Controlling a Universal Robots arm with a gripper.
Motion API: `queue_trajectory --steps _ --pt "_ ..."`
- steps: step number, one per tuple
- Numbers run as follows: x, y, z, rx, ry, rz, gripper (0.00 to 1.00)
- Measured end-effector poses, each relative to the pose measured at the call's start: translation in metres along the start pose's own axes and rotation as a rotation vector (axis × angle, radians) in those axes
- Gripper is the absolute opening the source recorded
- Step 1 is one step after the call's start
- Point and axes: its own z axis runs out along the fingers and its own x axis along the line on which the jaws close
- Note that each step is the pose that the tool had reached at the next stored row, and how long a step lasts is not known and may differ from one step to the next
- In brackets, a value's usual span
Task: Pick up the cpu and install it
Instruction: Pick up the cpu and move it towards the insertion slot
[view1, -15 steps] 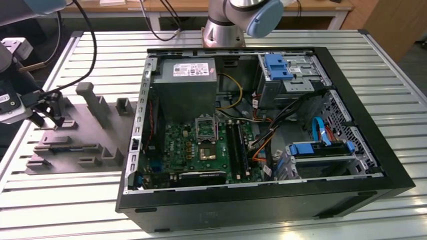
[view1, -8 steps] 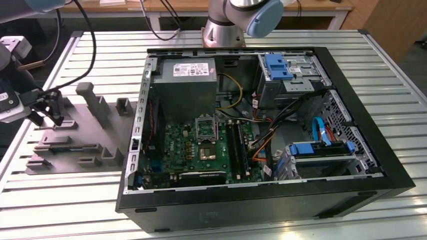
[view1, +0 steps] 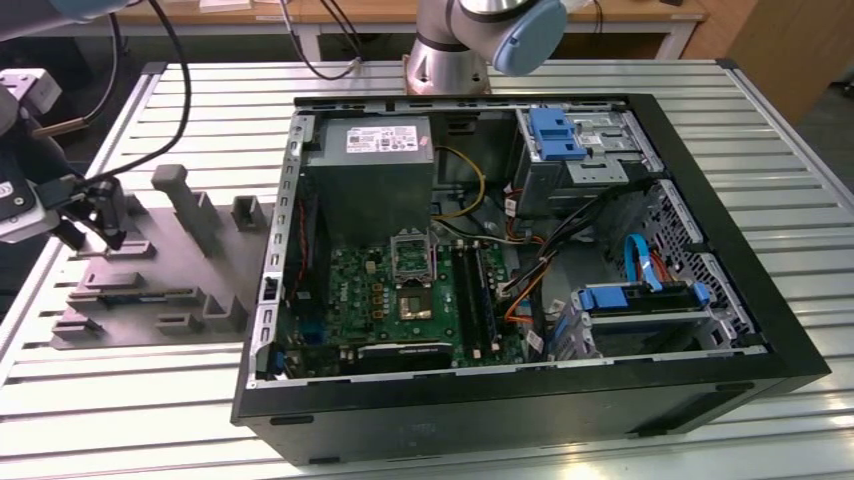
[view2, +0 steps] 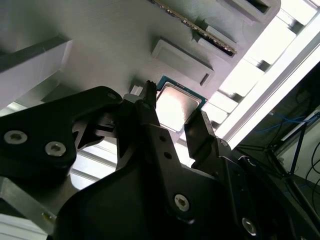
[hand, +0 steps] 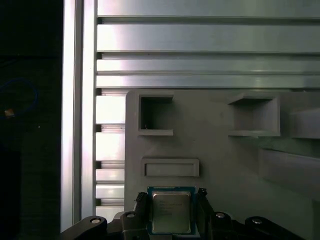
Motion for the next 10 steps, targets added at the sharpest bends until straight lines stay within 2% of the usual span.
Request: queue_trajectory --steps 10 --pt "-0.0001 0.0002 -0.0045 0.0 0.0 0.0 0.47"
